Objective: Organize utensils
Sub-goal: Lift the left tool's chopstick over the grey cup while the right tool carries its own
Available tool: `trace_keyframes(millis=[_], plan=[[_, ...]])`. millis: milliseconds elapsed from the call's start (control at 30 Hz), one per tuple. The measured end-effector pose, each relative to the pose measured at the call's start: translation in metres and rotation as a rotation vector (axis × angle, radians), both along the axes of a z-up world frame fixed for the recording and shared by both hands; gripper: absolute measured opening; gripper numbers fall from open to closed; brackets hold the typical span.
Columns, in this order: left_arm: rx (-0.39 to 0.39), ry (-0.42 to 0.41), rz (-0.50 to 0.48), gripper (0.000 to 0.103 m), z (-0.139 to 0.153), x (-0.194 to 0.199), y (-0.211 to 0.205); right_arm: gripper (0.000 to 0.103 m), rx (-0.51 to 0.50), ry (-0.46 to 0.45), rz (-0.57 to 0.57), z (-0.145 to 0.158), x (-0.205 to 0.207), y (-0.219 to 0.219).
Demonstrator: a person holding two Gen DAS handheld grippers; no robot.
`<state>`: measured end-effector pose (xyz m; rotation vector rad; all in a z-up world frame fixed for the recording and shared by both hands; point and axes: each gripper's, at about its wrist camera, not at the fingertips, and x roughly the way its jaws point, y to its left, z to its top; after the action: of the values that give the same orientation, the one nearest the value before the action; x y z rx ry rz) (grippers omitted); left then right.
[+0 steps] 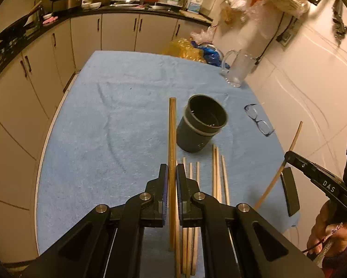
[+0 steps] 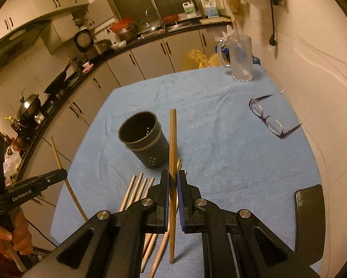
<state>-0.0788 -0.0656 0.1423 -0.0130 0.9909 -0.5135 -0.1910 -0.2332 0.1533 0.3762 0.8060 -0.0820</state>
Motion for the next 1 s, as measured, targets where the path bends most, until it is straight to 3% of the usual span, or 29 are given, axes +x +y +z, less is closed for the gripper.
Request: trace_keyframes(millis=[567, 1000], plan=[[-0.029, -0.074, -0.025, 0.006, 0.043, 0.004, -0.008, 0.007, 0.020, -0.100, -0.066, 0.037, -0.010, -0.019], [-0.084, -0.157, -0.025, 0.006, 0.113, 0.039, -0.021, 0.007, 0.097, -0.192, -0.030, 0.087, 0.038, -0.029]])
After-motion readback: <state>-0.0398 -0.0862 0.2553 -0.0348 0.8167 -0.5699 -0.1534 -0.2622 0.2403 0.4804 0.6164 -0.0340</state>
